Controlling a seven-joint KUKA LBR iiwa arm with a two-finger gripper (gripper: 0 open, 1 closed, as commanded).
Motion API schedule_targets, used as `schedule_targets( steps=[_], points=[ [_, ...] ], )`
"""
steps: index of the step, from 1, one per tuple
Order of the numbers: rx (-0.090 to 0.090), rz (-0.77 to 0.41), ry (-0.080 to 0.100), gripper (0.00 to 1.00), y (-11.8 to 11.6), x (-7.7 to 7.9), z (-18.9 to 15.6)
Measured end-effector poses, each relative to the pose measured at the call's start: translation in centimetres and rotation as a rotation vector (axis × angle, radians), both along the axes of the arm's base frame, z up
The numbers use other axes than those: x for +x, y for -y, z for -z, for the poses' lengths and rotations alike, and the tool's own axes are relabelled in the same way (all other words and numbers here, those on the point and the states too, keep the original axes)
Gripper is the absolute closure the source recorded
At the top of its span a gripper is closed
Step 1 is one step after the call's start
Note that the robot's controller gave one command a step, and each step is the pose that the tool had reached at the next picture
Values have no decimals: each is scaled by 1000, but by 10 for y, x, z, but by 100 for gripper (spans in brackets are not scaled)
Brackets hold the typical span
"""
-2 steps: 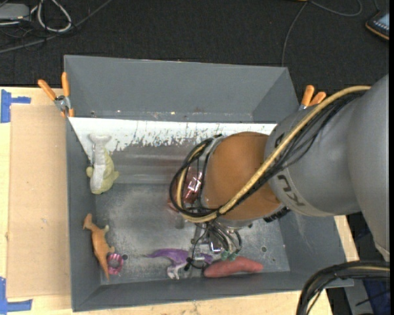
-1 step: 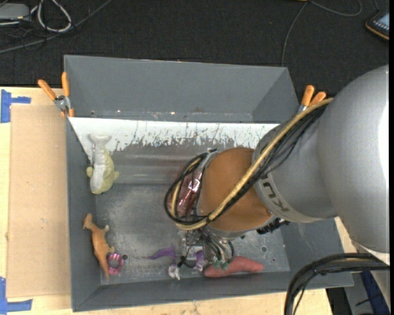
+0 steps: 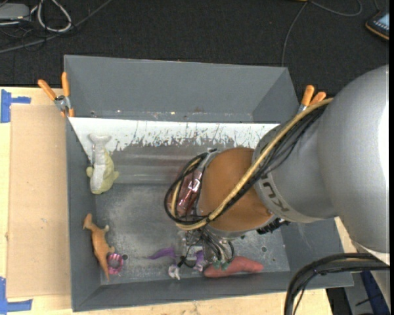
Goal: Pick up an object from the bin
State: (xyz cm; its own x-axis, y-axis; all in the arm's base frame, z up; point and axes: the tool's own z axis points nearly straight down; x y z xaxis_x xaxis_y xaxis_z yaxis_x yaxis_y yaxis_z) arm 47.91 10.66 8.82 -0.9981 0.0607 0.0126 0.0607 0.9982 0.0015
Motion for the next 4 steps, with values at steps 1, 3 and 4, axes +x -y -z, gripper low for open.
schedule_targets(
  steps=[1, 3, 4],
  points=[
    [1, -8, 3, 0, -1, 4, -59],
    [1, -31, -2, 0, 5, 36, -49],
    [0, -29, 5, 0, 9, 36, -25]
  ],
)
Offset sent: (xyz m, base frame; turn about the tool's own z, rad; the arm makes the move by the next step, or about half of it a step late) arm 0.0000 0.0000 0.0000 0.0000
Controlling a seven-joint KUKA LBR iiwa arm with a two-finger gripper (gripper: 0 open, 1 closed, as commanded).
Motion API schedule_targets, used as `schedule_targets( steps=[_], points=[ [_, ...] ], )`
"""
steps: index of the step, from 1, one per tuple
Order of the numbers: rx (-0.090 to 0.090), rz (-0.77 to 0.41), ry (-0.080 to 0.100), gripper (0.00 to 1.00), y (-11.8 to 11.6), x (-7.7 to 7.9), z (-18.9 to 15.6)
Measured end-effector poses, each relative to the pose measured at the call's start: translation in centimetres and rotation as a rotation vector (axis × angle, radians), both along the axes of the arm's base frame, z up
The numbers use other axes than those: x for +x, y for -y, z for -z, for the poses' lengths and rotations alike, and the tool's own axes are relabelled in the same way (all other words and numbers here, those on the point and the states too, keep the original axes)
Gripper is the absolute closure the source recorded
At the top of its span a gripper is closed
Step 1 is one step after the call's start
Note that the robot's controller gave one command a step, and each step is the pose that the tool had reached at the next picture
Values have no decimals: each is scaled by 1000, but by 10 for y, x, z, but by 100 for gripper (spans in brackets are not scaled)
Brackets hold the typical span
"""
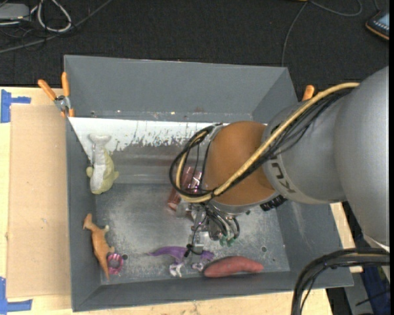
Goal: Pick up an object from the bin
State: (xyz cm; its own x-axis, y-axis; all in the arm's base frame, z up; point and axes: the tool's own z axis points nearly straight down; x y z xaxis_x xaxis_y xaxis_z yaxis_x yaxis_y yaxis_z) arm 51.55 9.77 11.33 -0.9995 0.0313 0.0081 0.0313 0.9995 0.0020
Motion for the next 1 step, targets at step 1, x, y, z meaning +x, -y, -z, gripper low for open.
schedule_targets(
  steps=[1],
  points=[
    [1, -38, -6, 0, 27, -19, 36]
  ],
)
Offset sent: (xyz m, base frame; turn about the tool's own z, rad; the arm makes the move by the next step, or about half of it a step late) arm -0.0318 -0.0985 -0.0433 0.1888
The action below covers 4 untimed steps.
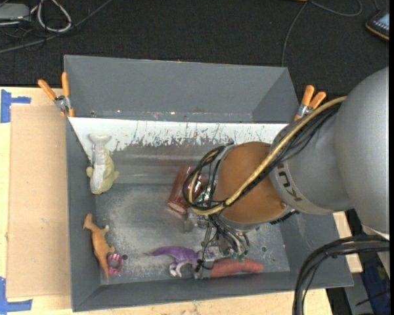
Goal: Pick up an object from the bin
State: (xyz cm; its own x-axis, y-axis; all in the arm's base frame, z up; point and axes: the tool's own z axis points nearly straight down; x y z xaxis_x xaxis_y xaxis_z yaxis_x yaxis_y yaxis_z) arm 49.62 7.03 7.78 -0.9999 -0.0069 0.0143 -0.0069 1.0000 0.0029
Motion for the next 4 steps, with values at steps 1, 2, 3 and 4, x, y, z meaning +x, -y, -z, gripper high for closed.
schedule_targets(
  steps=[1, 2, 3, 4],
  points=[
    [-2, 140, -1, 0, 45, -7, 7],
    [1, -5, -4, 100, -3, -2, 8],
    [1, -4, -4, 100, -3, -2, 8],
    [0, 10, -5, 100, -3, -2, 8]
  ],
)
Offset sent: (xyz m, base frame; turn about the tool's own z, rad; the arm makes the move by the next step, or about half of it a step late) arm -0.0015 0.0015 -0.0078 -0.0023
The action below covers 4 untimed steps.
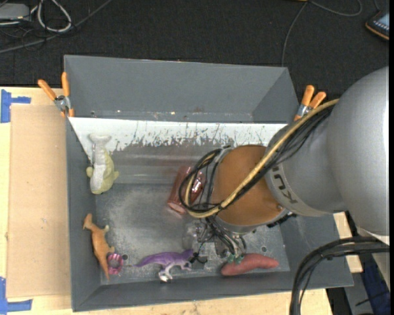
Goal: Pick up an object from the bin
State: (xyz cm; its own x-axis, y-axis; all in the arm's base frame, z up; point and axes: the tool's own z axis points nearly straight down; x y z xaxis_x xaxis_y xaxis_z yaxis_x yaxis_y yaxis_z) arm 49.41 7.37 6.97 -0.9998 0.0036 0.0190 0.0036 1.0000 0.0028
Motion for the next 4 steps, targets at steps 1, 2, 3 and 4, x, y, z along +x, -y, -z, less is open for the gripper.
schedule_targets(
  steps=[1, 2, 3, 4],
  points=[
    [1, -2, 0, 100, 3, 1, 0],
    [0, 15, -3, 100, 0, -3, -12],
    [0, 16, -1, 100, -2, -2, -13],
    [0, 25, -5, 100, 2, -6, -1]
  ],
)
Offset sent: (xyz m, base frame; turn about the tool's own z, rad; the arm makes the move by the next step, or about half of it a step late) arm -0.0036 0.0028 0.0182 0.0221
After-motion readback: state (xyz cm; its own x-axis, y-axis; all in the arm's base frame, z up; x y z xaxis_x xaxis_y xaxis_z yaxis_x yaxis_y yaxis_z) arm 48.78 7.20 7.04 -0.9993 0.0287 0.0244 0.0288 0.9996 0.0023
